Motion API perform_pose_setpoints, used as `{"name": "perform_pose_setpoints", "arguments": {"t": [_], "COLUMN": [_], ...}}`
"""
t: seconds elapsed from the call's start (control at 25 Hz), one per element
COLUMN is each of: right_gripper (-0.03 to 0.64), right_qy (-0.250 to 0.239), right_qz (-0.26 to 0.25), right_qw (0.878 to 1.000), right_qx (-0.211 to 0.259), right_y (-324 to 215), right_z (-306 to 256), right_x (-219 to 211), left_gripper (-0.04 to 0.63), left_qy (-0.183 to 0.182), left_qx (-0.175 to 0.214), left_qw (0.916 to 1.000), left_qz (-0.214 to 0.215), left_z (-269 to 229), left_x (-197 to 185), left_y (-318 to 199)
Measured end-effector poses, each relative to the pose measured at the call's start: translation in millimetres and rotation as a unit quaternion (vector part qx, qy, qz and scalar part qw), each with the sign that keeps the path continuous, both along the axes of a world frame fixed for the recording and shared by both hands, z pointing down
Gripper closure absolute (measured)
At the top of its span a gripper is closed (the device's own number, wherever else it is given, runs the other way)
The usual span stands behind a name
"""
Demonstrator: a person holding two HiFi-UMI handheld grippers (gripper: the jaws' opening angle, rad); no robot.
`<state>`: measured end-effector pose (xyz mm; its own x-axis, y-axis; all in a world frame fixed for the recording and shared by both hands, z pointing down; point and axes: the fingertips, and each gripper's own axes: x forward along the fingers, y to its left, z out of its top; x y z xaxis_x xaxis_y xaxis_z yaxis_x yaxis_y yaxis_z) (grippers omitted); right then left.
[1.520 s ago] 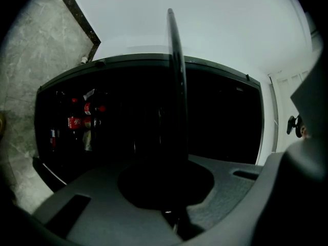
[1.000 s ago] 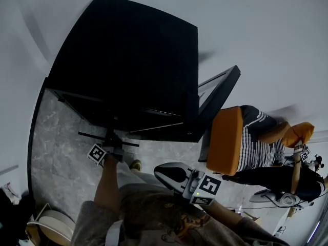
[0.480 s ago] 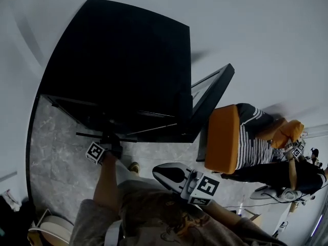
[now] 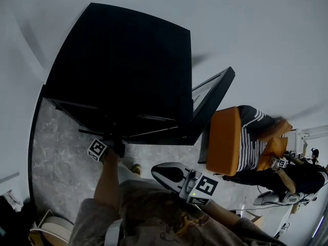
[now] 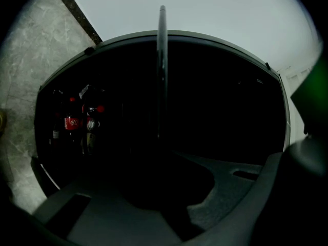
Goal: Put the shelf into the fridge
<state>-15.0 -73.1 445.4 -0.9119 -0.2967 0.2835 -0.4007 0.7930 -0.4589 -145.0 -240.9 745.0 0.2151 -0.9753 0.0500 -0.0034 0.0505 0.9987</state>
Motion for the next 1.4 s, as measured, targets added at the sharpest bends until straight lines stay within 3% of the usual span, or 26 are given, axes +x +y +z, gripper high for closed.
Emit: {"name": "perform_pose_setpoints", "arguments": {"t": [1.4], "right_gripper": [0.588], "right_qy": [0.016], "right_qz": [0.034], "right_qw": [0.999], "right_qx": [-0.002], "right_y": [1], "right_z": [3], "right_x": [6], "left_gripper": [0.580], "left_qy": [0.006], "left_qx": [0.010], "left_qw": [0.9999], "left_qz": [-0.002], "left_z": [2], "left_x": [7], "left_y": [-75]}}
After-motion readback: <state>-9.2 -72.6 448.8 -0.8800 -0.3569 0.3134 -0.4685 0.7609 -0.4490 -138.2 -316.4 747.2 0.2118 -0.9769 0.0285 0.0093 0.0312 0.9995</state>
